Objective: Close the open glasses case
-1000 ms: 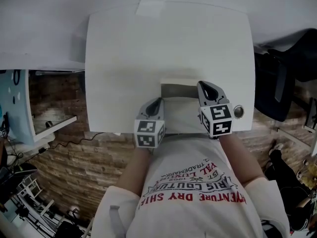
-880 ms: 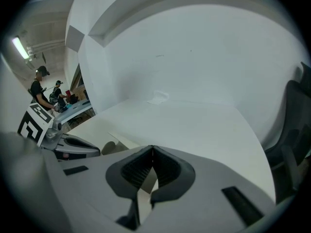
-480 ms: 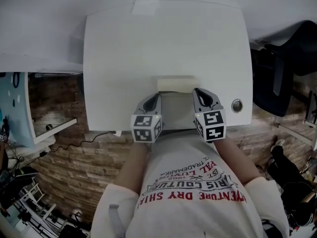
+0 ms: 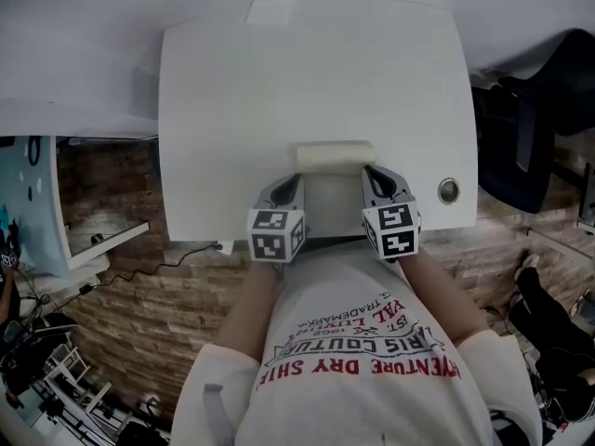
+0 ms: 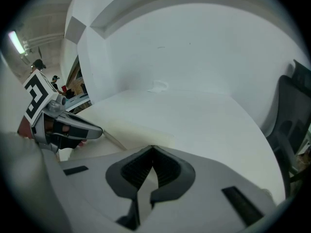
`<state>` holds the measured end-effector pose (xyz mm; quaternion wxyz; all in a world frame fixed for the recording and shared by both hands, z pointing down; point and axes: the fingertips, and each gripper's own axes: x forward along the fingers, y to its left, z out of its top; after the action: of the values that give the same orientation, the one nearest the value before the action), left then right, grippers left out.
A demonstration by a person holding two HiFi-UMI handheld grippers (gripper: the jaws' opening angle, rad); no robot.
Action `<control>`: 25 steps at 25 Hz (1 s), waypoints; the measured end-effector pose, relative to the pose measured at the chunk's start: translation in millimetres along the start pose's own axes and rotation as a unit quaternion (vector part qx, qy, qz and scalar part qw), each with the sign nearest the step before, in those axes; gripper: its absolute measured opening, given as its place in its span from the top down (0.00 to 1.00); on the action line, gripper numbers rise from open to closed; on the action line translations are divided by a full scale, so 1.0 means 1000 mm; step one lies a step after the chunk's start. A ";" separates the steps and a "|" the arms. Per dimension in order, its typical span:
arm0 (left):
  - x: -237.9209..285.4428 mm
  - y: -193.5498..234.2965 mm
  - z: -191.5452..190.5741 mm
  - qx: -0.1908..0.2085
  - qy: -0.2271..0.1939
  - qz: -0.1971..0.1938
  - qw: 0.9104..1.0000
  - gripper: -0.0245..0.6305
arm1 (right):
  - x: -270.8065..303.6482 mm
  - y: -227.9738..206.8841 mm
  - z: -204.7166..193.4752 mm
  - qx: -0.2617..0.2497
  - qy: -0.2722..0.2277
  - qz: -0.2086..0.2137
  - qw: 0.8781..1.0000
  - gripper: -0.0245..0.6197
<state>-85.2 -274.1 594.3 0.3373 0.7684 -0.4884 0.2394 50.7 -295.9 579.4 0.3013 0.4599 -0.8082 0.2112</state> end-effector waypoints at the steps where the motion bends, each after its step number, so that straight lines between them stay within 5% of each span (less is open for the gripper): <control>1: -0.001 -0.001 0.000 0.000 -0.003 -0.001 1.000 0.96 | 0.000 0.000 0.000 0.000 -0.004 -0.002 1.000 0.94; 8: -0.011 -0.001 0.006 0.003 -0.022 0.004 1.000 0.96 | -0.006 0.000 0.004 -0.011 -0.010 0.000 1.000 0.94; 16: -0.040 -0.023 0.067 0.033 -0.101 -0.005 0.994 0.96 | -0.049 0.011 0.067 -0.044 -0.098 0.022 0.994 0.94; 25: -0.109 -0.074 0.150 0.139 -0.227 -0.041 0.963 0.96 | -0.112 0.020 0.150 -0.071 -0.241 0.003 0.968 0.95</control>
<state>-56.4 -300.8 398.4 0.1174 0.8613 -0.4820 0.1100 34.0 -310.0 392.0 0.1286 0.4720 -0.8714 0.0372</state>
